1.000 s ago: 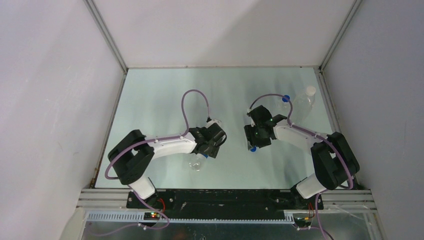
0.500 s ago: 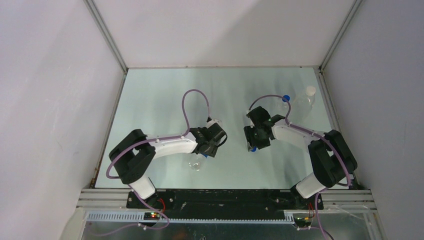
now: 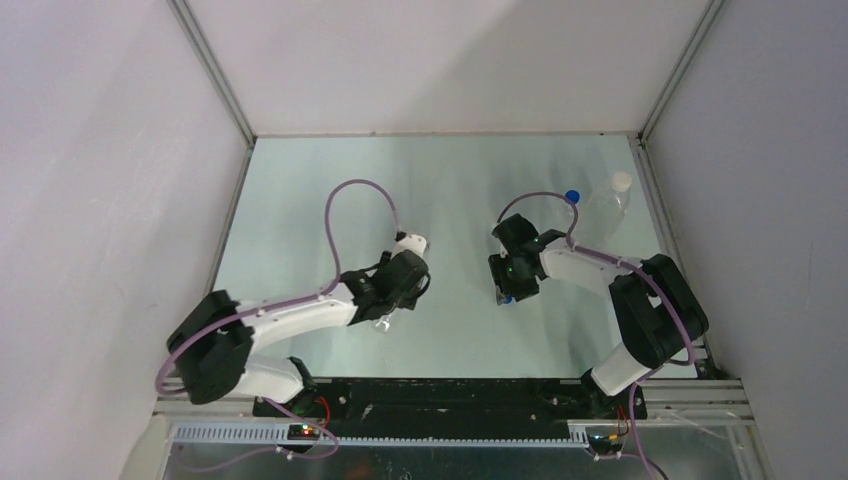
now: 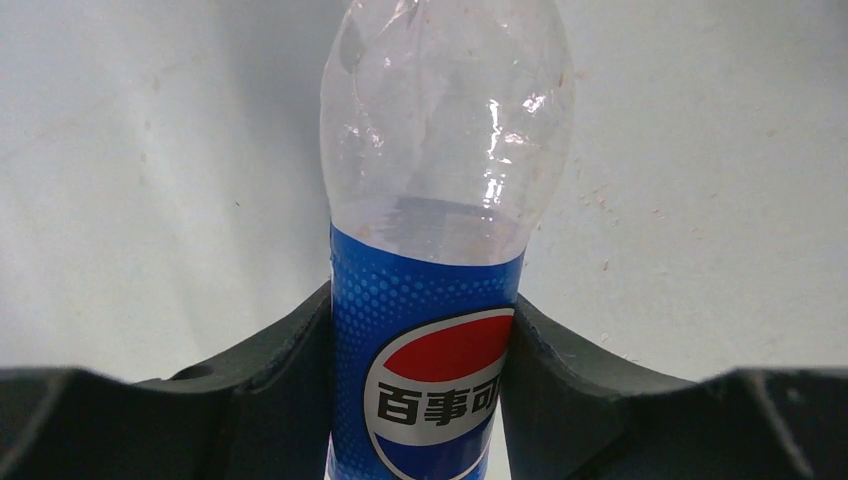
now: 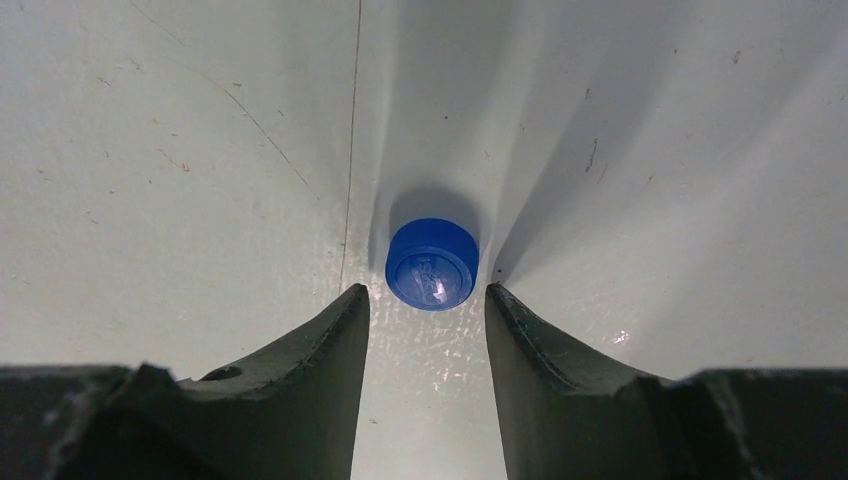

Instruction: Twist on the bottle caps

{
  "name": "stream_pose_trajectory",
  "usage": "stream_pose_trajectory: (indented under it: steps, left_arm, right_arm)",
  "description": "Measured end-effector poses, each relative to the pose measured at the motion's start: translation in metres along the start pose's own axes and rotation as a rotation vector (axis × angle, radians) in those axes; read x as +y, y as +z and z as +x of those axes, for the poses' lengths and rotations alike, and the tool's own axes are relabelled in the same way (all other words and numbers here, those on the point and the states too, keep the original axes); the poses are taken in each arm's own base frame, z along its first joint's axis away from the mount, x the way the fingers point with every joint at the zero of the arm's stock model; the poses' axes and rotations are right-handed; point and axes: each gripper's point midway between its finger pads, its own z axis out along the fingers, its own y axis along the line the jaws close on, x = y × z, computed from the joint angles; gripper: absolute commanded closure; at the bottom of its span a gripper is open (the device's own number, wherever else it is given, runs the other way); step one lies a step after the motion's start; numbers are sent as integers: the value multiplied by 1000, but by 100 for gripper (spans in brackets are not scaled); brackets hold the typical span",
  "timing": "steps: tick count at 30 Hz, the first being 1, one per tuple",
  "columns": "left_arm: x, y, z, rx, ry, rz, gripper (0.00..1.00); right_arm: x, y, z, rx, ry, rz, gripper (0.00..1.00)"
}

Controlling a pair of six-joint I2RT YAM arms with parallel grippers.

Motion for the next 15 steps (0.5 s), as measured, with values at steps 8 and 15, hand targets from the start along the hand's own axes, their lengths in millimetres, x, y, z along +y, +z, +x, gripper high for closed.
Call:
stream_pose_trajectory:
  steps: [8,15]
  left_arm:
    - [12,-43,-49,-284,-55,68,46]
    - [29,-76,-72,-475,-65,89,46]
  right_arm:
    - [0,4,-1,4,12,3,53]
    - [1,5,-6,0,27,13,59]
